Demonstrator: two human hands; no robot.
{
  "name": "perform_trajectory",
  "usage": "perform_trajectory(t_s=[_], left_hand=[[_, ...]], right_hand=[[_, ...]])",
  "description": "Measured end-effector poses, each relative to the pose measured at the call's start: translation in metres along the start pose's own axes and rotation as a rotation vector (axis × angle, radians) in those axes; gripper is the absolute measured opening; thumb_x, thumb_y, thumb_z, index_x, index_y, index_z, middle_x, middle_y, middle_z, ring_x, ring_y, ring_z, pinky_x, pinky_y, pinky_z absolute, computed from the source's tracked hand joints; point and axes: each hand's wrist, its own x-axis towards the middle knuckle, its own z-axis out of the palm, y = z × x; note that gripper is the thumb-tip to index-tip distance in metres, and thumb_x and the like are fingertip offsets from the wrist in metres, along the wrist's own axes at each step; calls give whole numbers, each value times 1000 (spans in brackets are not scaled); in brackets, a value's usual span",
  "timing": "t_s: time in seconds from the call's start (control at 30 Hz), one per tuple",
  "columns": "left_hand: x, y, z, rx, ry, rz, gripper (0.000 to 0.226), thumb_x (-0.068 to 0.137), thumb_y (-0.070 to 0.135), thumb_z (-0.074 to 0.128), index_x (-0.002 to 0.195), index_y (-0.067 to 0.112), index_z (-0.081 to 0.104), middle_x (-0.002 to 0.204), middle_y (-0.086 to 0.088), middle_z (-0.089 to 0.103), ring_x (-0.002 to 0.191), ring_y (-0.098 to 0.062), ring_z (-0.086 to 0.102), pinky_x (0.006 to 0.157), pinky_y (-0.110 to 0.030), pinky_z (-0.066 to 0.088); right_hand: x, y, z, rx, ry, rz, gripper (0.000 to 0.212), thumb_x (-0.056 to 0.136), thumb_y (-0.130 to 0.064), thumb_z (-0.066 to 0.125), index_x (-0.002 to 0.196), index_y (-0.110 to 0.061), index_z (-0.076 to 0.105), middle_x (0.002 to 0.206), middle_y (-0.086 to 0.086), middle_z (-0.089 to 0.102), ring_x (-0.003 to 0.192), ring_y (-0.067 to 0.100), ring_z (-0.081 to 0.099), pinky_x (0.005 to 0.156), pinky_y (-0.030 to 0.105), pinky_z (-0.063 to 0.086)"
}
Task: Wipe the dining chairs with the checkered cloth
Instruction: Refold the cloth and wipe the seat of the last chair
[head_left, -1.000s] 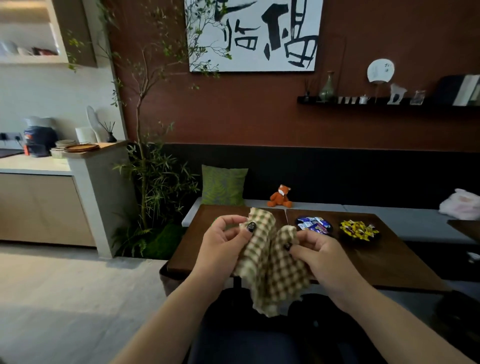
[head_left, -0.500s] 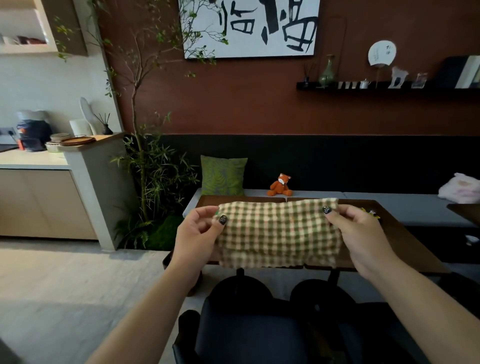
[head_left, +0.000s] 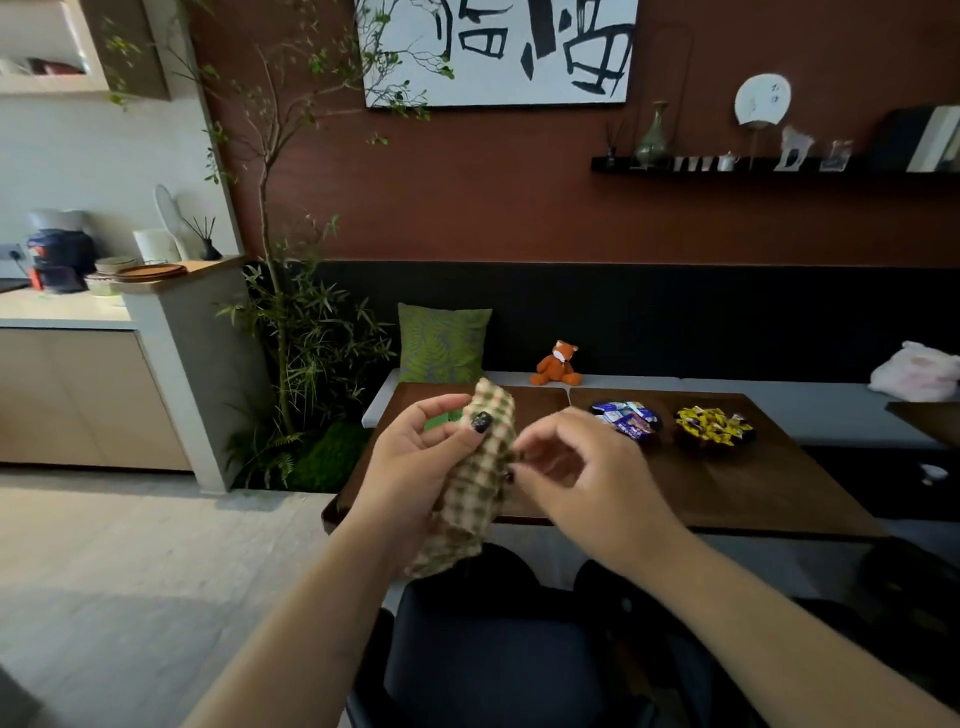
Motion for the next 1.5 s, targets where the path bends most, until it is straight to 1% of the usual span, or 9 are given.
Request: perform_trajectory(t_s=[0.2, 0.37, 0.57, 0.77, 0.93, 1.03, 1.2, 1.37, 1.5], left_hand=[[-15, 0, 2, -247, -211, -78, 50, 85, 23, 66, 130, 5, 54, 120, -21, 65, 105, -32, 66, 81, -36, 58], [-23, -10, -5, -92, -328, -45, 64, 79, -11, 58, 137, 12, 44, 125, -16, 64, 111, -26, 64, 83, -31, 56], [-22, -18, -5, 90, -76, -42, 45, 89, -8, 59, 126, 18, 53, 101, -11, 74, 90, -22, 72, 66, -28, 57], [-12, -13, -15, 90, 190, -48, 28, 83, 5, 72, 109, 9, 63, 88, -9, 76, 75, -19, 73, 56, -25, 56], [-6, -8, -12, 0, 234, -63, 31, 83, 9, 72, 111, 14, 61, 95, -7, 75, 84, -22, 73, 68, -36, 57], [-8, -8, -4, -27, 153, -52, 30, 86, 4, 66, 115, 11, 58, 96, -9, 75, 80, -19, 72, 67, -36, 58], [-17, -11, 5, -31, 32, 4, 34, 78, 11, 69, 109, 5, 58, 93, -12, 75, 78, -19, 71, 64, -30, 59], [-21, -12, 17, 16, 45, -2, 34, 62, 24, 79, 90, 9, 70, 90, -16, 74, 76, -22, 72, 63, -31, 60], [-23, -11, 28, 20, -6, -17, 26, 62, 25, 79, 84, 13, 77, 86, -16, 74, 71, -19, 71, 57, -26, 56]], right_hand=[[0, -2, 26, 70, 109, 176, 21, 70, -23, 81, 84, -23, 65, 80, -10, 62, 72, 4, 61, 64, 16, 51], [2, 7, 25, -24, 74, 278, 12, 80, -19, 71, 75, -29, 66, 71, -14, 64, 70, -1, 60, 61, 10, 44], [2, 16, 18, 202, 77, 470, 6, 86, -16, 64, 81, -21, 62, 75, -2, 68, 73, 13, 66, 68, 35, 56], [-4, 23, -13, 332, -17, 434, 35, 87, -9, 58, 106, -39, 61, 55, -1, 55, 49, 11, 46, 47, 19, 40], [-9, 17, -35, 254, -232, 414, 29, 88, 0, 53, 91, -23, 70, 89, -1, 74, 88, 21, 68, 87, 35, 55], [-13, 13, -44, 94, -351, 338, 23, 89, -11, 59, 95, -33, 58, 93, -12, 73, 87, 35, 67, 85, 53, 52], [-15, -4, -53, -27, -335, 158, 20, 88, -16, 65, 83, -32, 55, 77, -11, 72, 63, 3, 69, 64, 30, 56], [-6, -15, -56, -231, -174, -119, 14, 74, -19, 79, 74, -20, 65, 79, -10, 54, 77, 8, 54, 66, 14, 42], [0, -16, -59, 110, -226, 6, 14, 78, -11, 75, 78, -16, 62, 78, -8, 63, 74, 5, 61, 69, 16, 46]])
